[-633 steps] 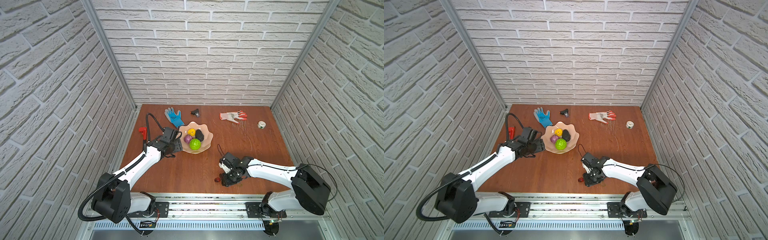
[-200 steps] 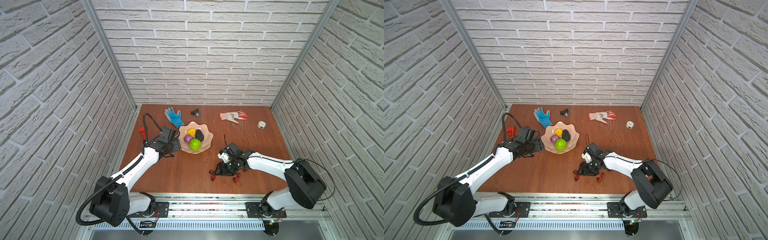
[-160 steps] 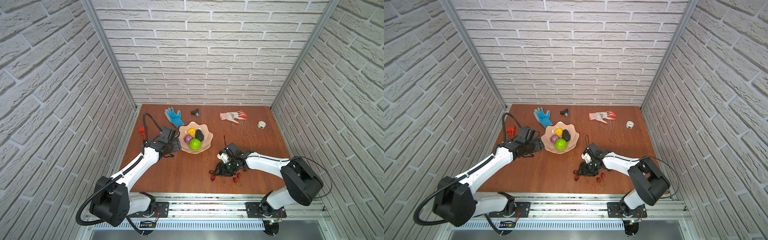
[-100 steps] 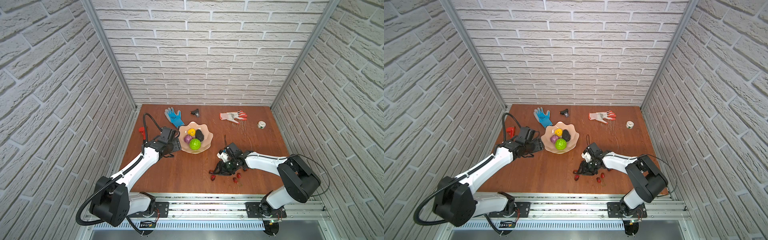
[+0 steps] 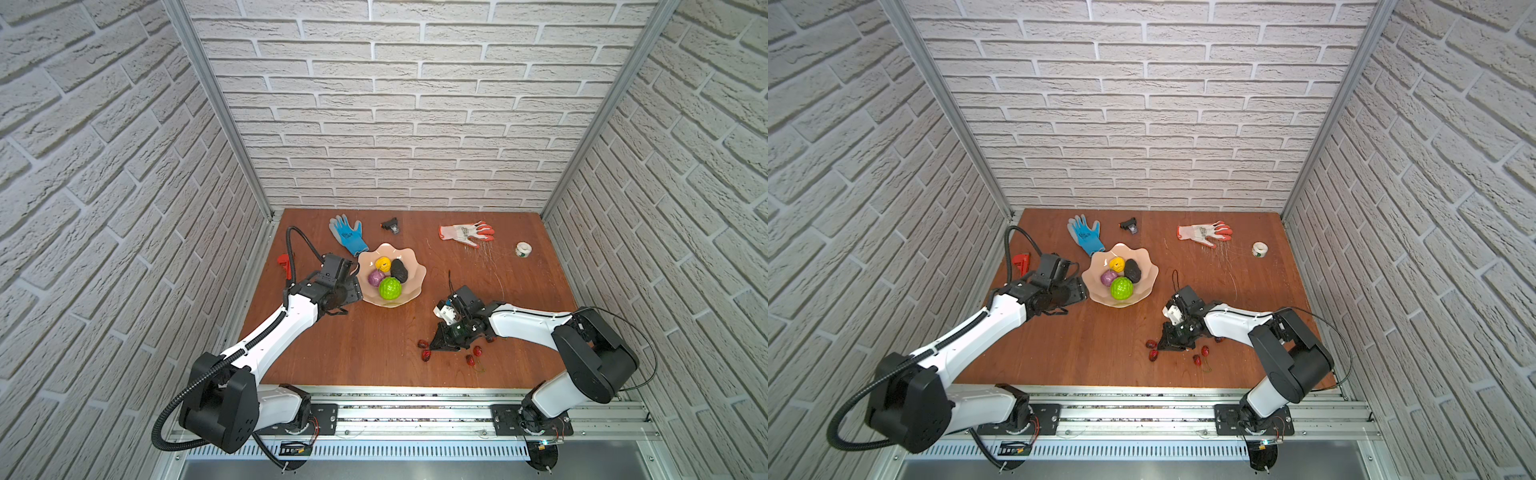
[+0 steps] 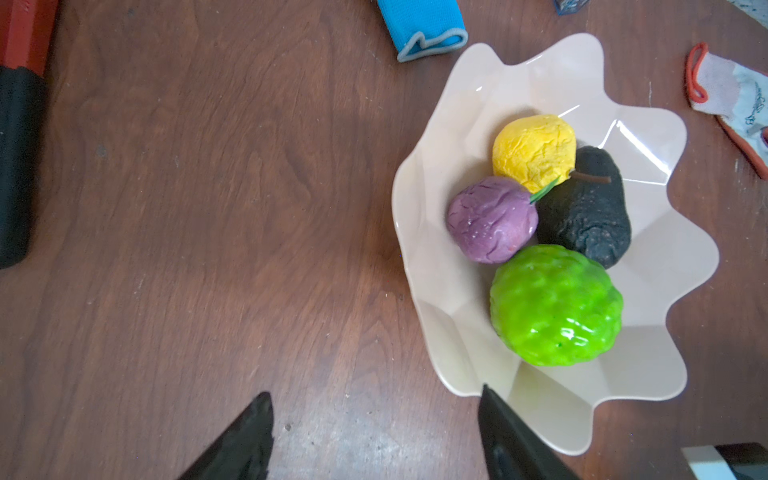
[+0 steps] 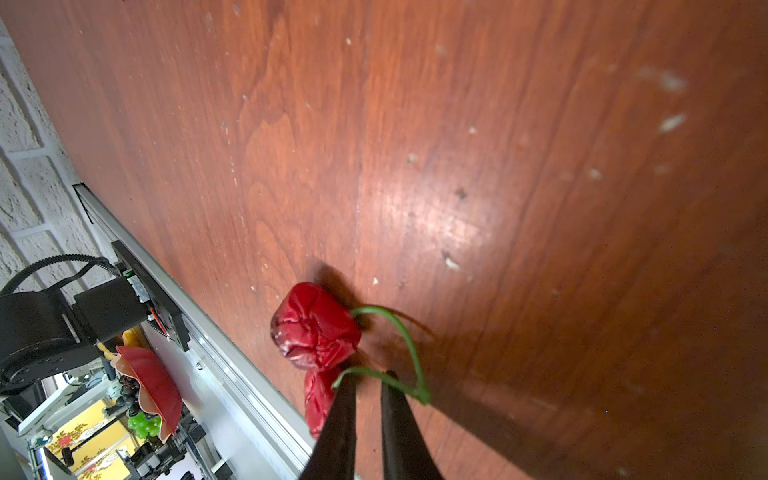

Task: Place and organize the fake fruits in the fruit bowl

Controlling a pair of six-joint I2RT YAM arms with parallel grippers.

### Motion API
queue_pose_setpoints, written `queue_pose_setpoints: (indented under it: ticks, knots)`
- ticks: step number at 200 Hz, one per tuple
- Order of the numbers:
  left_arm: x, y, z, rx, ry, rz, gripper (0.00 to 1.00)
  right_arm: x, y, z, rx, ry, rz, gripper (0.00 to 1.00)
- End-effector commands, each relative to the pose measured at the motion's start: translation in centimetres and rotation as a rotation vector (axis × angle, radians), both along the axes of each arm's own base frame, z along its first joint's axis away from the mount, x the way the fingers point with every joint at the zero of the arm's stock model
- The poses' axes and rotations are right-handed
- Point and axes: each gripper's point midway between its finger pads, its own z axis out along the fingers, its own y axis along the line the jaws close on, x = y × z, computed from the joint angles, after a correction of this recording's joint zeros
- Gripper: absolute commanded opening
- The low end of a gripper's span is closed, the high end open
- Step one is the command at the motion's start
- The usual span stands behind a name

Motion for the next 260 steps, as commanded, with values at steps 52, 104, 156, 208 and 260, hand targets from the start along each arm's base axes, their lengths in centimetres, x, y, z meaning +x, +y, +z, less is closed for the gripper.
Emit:
queue_pose_setpoints:
  ticks: [52, 104, 156, 208, 260]
  knots:
    - [0.1, 0.2, 0.1, -0.001, -0.006, 0.006, 0.77, 0.3, 0.0, 1.4, 0.019, -0.059, 0.029, 0.07]
    - [0.4, 0.0, 0.2, -0.003, -0.007, 0.002, 0.77, 1.1, -0.4, 4.0, 0.008, -0.162, 0.043, 0.06]
    - [0.4, 0.0, 0.1, -0.005, -0.005, 0.003, 0.77, 1.2, -0.5, 4.4, 0.002, -0.164, 0.041, 0.06]
    - [0.3, 0.1, 0.0, -0.003, -0.003, 0.004, 0.77, 1.7, -1.8, 4.0, -0.033, -0.154, 0.014, 0.42]
    - [0.3, 0.1, 0.0, -0.004, -0.001, 0.005, 0.77, 2.1, -1.2, 2.5, 0.044, -0.087, -0.011, 0.45]
